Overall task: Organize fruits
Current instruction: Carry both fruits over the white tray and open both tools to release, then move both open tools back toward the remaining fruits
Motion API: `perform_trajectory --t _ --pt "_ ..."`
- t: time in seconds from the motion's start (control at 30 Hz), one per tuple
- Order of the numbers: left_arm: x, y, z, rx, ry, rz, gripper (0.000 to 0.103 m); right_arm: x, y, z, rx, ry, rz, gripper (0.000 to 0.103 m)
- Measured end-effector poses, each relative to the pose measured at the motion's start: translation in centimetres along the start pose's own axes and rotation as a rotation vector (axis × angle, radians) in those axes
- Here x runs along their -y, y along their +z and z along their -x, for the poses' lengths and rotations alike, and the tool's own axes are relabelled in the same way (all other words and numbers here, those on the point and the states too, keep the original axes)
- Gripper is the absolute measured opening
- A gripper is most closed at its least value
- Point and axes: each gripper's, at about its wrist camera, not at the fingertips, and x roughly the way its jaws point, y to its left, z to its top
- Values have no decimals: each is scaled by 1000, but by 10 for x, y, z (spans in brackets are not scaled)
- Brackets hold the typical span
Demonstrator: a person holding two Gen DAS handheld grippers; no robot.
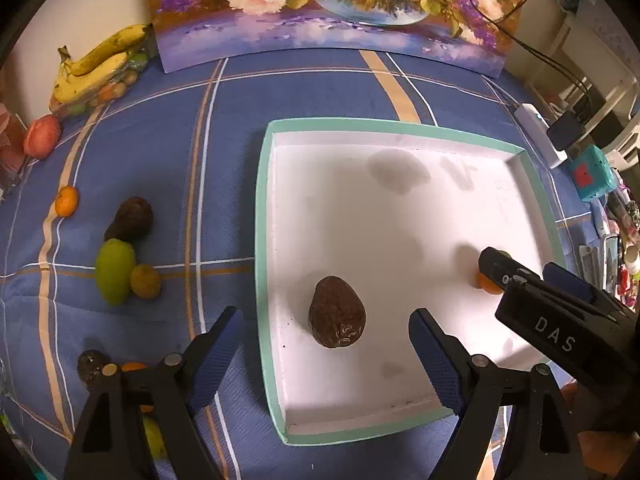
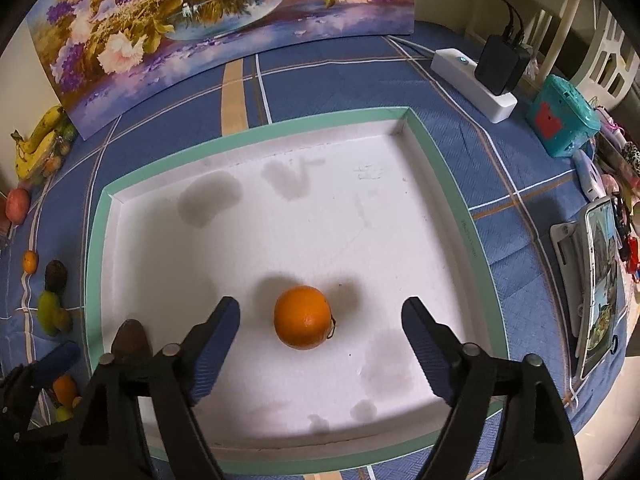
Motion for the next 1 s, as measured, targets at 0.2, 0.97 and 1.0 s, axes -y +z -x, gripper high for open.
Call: perform_trajectory --t 0.2,0.97,1.0 --pt "-13 3 2 3 59 52 97 2 3 5 28 -1 -7 85" --pt "-122 -8 53 213 26 359 103 -40 -9 40 251 96 92 96" --pt "-131 -11 58 232 12 382 103 -42 -10 42 256 100 96 96"
